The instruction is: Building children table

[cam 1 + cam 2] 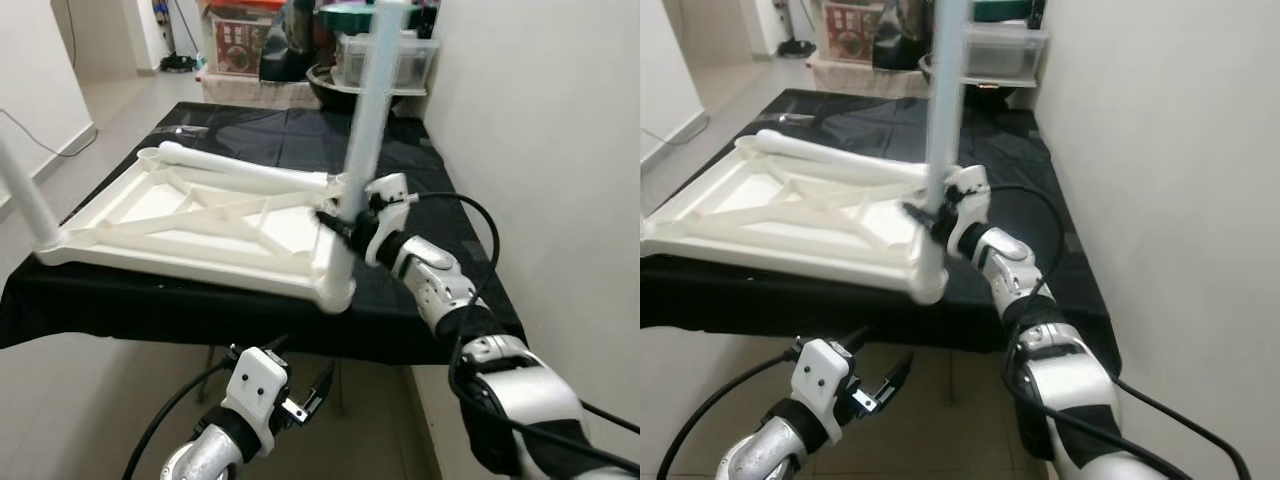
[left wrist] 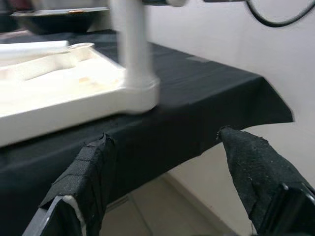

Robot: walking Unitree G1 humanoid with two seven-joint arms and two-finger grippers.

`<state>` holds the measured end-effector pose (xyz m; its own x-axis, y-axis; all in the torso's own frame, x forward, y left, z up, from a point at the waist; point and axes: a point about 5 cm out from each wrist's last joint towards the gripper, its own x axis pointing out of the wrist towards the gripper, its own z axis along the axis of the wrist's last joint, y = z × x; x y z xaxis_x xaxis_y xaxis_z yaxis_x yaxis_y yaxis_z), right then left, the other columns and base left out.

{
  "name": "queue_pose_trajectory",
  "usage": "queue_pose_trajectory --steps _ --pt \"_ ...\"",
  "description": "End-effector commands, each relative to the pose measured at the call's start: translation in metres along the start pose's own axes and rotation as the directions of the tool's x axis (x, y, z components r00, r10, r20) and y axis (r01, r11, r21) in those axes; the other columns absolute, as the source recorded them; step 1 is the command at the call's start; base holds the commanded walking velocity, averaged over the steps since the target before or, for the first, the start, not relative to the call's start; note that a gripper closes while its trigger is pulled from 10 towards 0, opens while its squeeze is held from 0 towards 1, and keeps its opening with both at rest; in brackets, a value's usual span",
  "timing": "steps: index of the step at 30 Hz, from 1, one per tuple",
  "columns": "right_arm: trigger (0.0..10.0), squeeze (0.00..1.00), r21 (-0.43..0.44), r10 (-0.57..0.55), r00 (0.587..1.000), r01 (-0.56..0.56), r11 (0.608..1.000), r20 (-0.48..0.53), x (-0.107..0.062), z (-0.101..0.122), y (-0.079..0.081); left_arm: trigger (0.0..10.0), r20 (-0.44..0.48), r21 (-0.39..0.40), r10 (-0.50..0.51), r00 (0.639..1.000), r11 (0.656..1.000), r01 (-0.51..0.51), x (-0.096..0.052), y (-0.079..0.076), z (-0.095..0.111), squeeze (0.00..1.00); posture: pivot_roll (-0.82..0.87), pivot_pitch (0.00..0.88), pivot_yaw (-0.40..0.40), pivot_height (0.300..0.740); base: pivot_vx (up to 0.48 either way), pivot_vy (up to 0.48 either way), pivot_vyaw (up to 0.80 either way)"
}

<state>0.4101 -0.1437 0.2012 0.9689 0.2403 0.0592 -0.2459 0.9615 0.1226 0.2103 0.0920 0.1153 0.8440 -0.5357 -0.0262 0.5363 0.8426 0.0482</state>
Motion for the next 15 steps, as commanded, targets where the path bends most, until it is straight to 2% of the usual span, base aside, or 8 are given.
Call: queue_pose_trajectory --steps 1,2,4,5,8,10,12,15 --pt "0.0 0.0 0.06 -0.191 0.978 0.196 0.979 -0.082 -0.009 -0.016 -0.025 10.0 -0.013 -0.008 -0.011 1.0 1.0 0.011 0.0 -0.002 -0.003 0.0 0.14 0.049 -0.069 0.74 0.0 0.0 0.0" --pt "0.0 0.0 0.06 -0.191 0.978 0.196 0.979 -0.082 -0.009 -0.016 -0.025 10.0 -0.013 -0.008 -0.011 1.0 1.0 0.011 0.0 -0.002 -0.003 0.0 0.14 0.049 -0.069 0.74 0.0 0.0 0.0" --pt "0.0 0.0 0.09 -0.548 0.825 0.562 0.822 -0.137 -0.023 -0.027 -0.053 10.0 -0.014 -0.006 -0.012 1.0 1.0 0.012 0.0 -0.002 -0.003 0.0 0.15 0.054 -0.074 0.74 0.0 0.0 0.0" --pt "0.0 0.0 0.09 -0.548 0.825 0.562 0.822 -0.137 -0.023 -0.027 -0.053 10.0 -0.014 -0.006 -0.012 1.0 1.0 0.012 0.0 -0.002 -0.003 0.0 0.15 0.054 -0.074 0.74 0.0 0.0 0.0" --pt "0.0 0.0 0.152 -0.688 0.704 0.71 0.688 -0.174 -0.029 -0.034 -0.056 10.0 -0.013 -0.004 -0.01 1.0 1.0 0.01 0.001 -0.002 -0.002 0.0 0.15 0.06 -0.077 0.74 0.0 0.0 0.0" --pt "0.0 0.0 0.16 -0.734 0.659 0.752 0.639 -0.168 -0.029 -0.032 -0.054 10.0 -0.013 -0.003 -0.009 1.0 1.0 0.009 0.0 -0.002 -0.001 0.0 0.16 0.062 -0.08 0.74 0.0 0.0 0.0" --pt "0.0 0.0 0.16 -0.734 0.659 0.752 0.639 -0.168 -0.029 -0.032 -0.054 10.0 -0.013 -0.003 -0.009 1.0 1.0 0.009 0.0 -0.002 -0.001 0.0 0.16 0.062 -0.08 0.74 0.0 0.0 0.0" --pt "0.0 0.0 0.185 -0.78 0.604 0.796 0.577 -0.163 -0.027 -0.025 -0.05 10.0 -0.013 -0.003 -0.006 1.0 1.0 0.006 0.0 -0.002 -0.001 0.0 0.16 0.065 -0.082 0.74 0.0 0.0 0.0"
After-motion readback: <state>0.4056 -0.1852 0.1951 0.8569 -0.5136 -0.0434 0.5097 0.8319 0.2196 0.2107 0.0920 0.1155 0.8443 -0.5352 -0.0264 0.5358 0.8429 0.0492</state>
